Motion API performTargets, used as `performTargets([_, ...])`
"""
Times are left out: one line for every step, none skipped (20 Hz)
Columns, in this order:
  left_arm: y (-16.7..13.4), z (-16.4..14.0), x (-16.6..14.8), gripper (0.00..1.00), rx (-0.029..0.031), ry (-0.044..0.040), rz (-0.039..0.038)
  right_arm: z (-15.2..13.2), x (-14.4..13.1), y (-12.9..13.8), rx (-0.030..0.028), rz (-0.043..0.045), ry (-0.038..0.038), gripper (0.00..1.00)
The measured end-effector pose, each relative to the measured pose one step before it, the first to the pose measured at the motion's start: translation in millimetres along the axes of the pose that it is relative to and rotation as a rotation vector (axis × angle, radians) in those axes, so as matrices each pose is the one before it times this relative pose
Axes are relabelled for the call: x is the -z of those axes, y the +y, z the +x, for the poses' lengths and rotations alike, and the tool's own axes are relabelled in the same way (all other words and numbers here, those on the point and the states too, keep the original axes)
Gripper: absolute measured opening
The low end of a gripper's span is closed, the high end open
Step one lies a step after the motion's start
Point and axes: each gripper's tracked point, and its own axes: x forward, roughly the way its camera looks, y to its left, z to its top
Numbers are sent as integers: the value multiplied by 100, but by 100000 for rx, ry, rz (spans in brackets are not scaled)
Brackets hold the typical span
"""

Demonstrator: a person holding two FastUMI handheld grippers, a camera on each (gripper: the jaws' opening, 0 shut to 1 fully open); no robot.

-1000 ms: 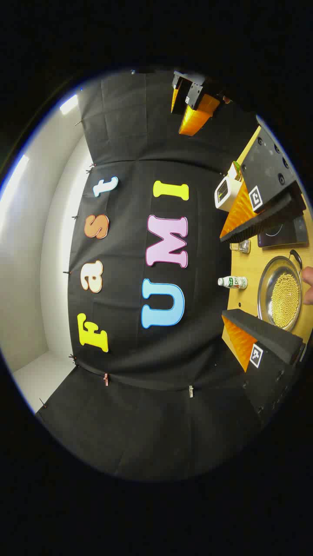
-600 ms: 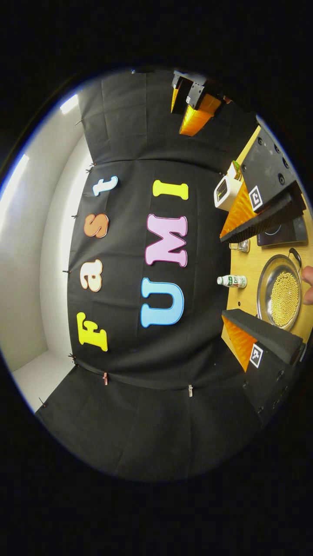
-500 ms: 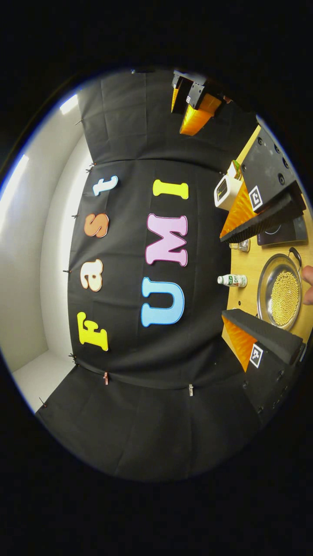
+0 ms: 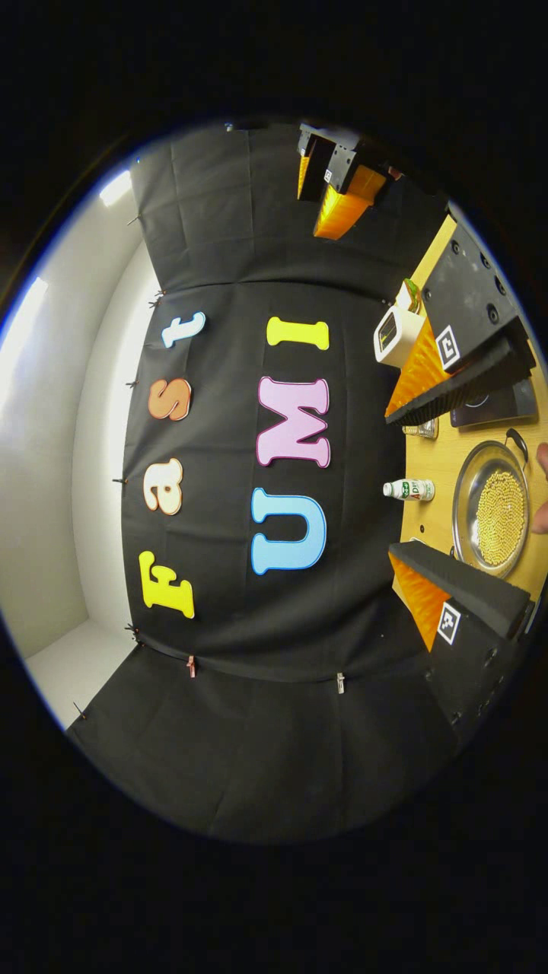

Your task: First push the handle of the pot to place it horizontally, then grasp the pot with both hands and set it on the induction cooktop.

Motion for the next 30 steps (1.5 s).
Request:
performTargets([-131,-12,-32,78,578,389,423,-26,7,-8,-25,-165,26,97])
performTargets([-289,-14,-38,60,1165,599,212,6,-9,-38,37,-265,-2,98])
performTargets([-99,-85,63,43,1052,422,-377,-36,11,-8,-28,-228,-74,97])
performTargets([-791,-221,-193,26,3609,142,-1475,-74,-12,-47,40,-307,20,98])
performTargets([-333,-6,71,9,2039,398,-936,-13,-6,-83,47,-263,-51,97])
performTargets([186,-120,103,3,455,695,445,22,-6,-17,43,-135,-151,97])
performTargets([488,6,501,5,-636,1331,1124,85,-44,-41,13,-9,-163,97])
performTargets([26,155,685,5,614,2626,427,106,78,-24,17,47,151,97])
performTargets([-562,226,1137,7,1814,4165,-464,-28,86,-50,-19,138,236,97])
performTargets([-462,417,1455,5,2317,5775,-1181,46,126,24,-25,110,207,97])
performTargets([-89,410,1671,5,1836,6884,-1578,-68,121,-51,95,-109,366,97])
performTargets([-255,307,1875,5,2013,7768,-1777,-47,228,-63,121,-282,498,98])
performTargets([-308,673,1915,5,2006,7412,-1477,-5,125,-154,182,-327,356,98])
performTargets([-12,348,1728,5,1057,6920,-994,-95,93,-254,349,-213,-58,98])
performTargets([-277,764,1760,5,1740,7565,-456,-101,69,-251,426,-223,163,98])
performTargets([41,755,1639,5,52,6651,159,13,197,-276,481,-182,340,98])
performTargets([81,688,1959,5,446,7949,362,-19,211,-345,521,-49,441,98])
performTargets([-89,842,1487,5,393,6290,103,37,159,-317,657,64,298,98])
performTargets([62,1152,1720,5,187,7114,-412,-26,146,-346,735,46,386,98])
performTargets([-88,1011,1500,5,990,6229,-1072,-108,227,-429,612,-53,388,98])
performTargets([-128,990,1389,5,1086,5415,-1108,-130,162,-397,699,-375,236,98])
performTargets([-8,887,1271,5,482,5329,-556,-128,84,-495,872,-743,-42,98])
performTargets([203,1157,1026,4,-269,4660,76,-80,190,-596,1029,-908,209,97])
performTargets([333,819,786,5,-540,3785,226,-14,335,-580,990,-750,457,97])
performTargets([299,1051,876,5,-562,4389,146,-31,319,-631,1105,-289,556,98])
performTargets([336,1026,480,5,-563,3332,-438,-36,312,-635,1148,110,741,98])
performTargets([160,923,498,6,-97,3630,-845,-83,298,-695,1374,279,896,98])
performTargets([130,856,115,5,326,2493,-1146,-11,236,-653,1405,250,784,97])
performTargets([211,895,209,5,200,3343,-801,-65,276,-679,1292,17,619,98])
performTargets([316,759,112,5,-508,2892,-41,-40,414,-595,1226,-363,738,98])
